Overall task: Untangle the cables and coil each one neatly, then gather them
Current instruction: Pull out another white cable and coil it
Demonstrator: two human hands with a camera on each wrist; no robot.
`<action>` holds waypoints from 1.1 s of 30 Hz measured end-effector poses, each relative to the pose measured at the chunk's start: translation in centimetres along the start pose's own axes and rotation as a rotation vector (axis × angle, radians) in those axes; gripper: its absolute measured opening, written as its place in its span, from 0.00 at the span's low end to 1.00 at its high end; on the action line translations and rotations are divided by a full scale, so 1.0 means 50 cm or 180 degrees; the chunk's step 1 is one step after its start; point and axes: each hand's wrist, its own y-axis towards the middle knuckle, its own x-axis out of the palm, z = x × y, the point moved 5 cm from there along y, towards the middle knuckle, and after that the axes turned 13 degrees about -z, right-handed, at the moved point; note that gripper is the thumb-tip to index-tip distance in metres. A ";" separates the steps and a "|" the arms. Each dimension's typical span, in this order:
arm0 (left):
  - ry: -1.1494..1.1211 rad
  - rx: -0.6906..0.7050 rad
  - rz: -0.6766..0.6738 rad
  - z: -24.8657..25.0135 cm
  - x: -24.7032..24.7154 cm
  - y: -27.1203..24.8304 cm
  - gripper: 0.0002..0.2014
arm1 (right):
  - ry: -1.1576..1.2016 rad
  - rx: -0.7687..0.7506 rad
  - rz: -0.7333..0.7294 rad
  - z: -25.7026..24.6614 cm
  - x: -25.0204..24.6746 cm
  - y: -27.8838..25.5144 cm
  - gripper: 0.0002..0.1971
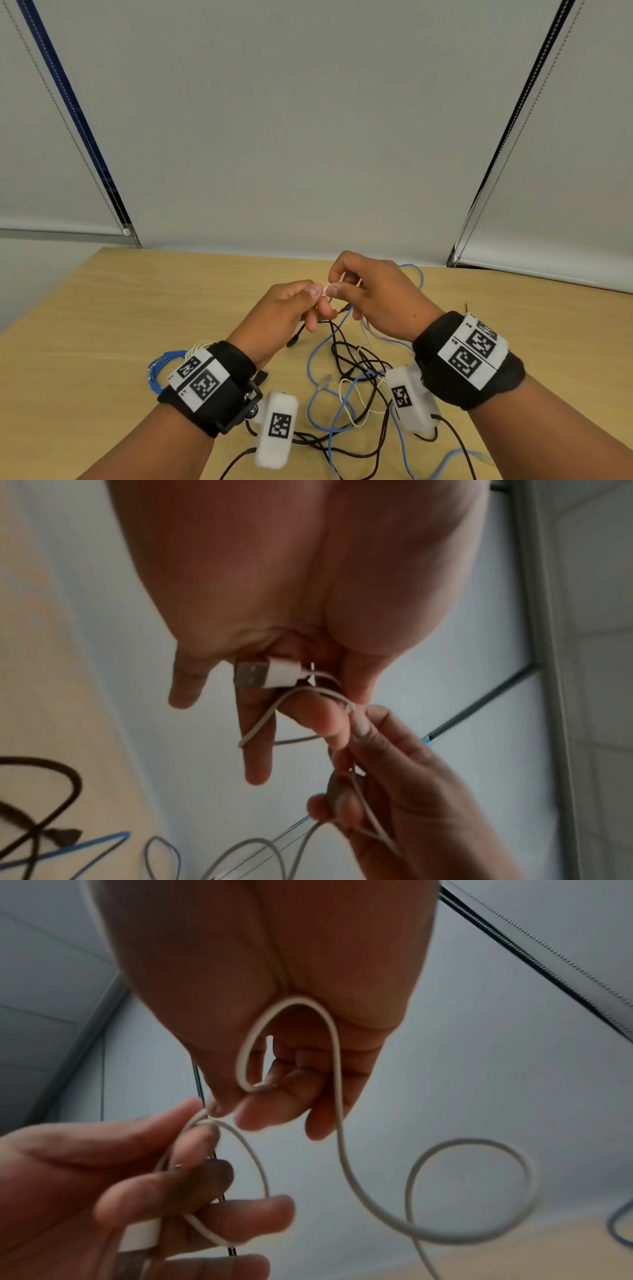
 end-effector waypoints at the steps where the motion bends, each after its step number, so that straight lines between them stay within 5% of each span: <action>1: -0.0194 0.0000 -0.0067 0.002 0.000 -0.002 0.22 | 0.0089 0.0015 0.0059 0.005 -0.004 -0.001 0.05; 13: -0.2045 0.0464 -0.0920 0.014 0.002 -0.018 0.19 | 0.0113 -0.0083 -0.0133 0.039 0.011 -0.010 0.13; 19: -0.2599 0.0697 -0.0328 0.018 -0.024 -0.015 0.18 | 0.0225 0.0126 -0.0453 0.063 0.087 -0.030 0.14; 26: -0.0853 0.0538 0.1119 -0.019 -0.038 -0.011 0.13 | 0.0972 0.0404 -0.1280 0.045 0.160 -0.040 0.06; 30: 0.0854 0.0058 0.0812 -0.023 -0.028 -0.009 0.13 | 0.0713 0.0359 -0.0907 0.030 0.102 -0.027 0.08; 33: 0.1146 -0.0102 0.0318 -0.032 -0.005 -0.010 0.18 | 0.0443 0.0292 -0.0399 0.027 0.058 -0.013 0.06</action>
